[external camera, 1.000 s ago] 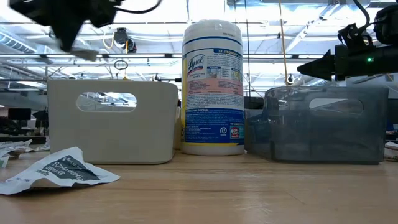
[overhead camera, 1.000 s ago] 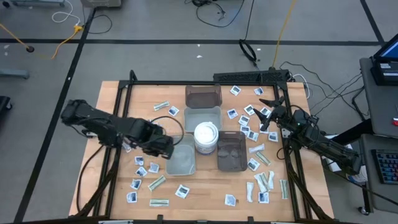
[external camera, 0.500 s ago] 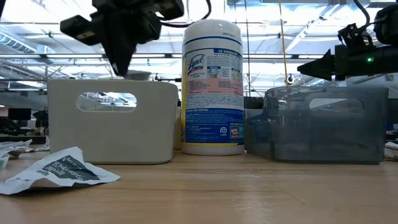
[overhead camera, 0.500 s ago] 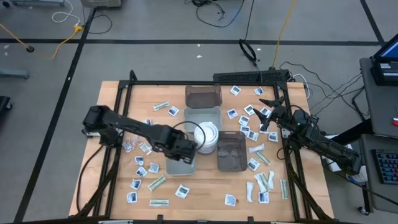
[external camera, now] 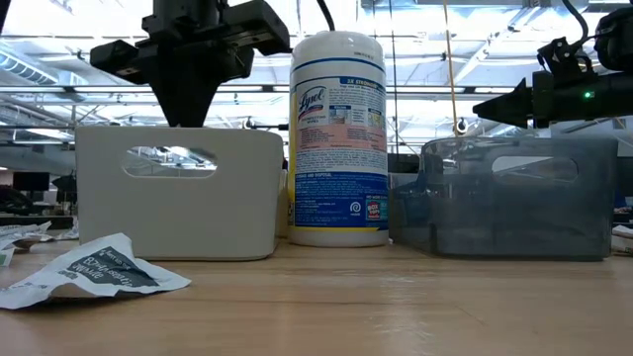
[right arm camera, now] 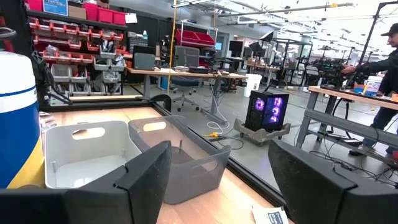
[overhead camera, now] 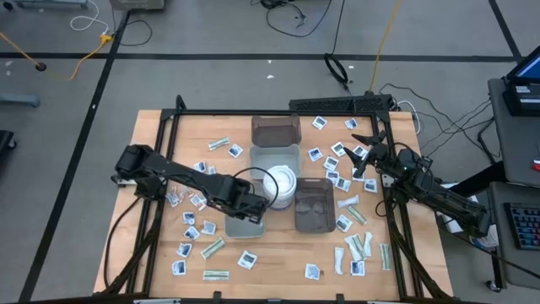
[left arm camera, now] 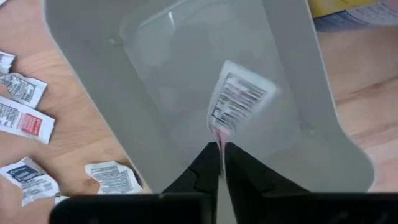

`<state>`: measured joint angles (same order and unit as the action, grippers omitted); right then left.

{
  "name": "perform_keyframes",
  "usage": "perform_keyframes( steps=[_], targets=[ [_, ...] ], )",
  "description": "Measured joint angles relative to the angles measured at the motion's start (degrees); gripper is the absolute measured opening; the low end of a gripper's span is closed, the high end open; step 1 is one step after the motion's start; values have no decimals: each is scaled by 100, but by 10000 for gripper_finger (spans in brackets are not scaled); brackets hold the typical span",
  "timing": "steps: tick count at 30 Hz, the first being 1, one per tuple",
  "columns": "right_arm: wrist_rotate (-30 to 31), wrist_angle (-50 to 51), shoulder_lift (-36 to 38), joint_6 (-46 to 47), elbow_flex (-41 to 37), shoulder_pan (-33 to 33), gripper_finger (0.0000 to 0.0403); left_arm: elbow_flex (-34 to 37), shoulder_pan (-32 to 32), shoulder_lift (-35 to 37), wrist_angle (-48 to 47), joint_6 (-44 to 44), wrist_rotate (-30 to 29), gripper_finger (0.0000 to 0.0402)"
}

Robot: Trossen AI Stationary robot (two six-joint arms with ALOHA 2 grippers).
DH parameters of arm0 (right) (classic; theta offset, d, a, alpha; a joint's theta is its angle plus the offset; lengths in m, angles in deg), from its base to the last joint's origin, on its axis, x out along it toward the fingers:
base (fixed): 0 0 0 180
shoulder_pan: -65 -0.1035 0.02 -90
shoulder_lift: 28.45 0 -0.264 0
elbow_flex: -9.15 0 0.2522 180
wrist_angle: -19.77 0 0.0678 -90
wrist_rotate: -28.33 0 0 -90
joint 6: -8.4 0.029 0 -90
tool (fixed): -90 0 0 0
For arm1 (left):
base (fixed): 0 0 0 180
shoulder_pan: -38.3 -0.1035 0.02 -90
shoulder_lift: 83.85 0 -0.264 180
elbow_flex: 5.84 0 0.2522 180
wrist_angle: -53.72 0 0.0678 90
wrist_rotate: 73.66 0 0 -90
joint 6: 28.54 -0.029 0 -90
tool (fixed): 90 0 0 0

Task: Pick & Place First Aid Supplies
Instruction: Put the ointment pack into the bottom gray bin

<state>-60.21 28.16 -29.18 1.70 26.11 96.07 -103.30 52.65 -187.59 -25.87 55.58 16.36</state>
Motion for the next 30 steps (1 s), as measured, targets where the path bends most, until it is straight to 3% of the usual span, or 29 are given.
perform_keyframes(
  steps=[10,15,22,30],
  targets=[
    [0,-2,1,0,0,1,263,0,0,2,11,37,-12,171],
    [0,0,1,0,1,1,263,0,0,4,13,37,-12,211],
    [0,-1,1,0,1,0,263,12,-89,332,-83,218,-84,213],
    [0,-1,2,0,1,1,263,641,-116,1067,-29,669,-155,184]
  ],
)
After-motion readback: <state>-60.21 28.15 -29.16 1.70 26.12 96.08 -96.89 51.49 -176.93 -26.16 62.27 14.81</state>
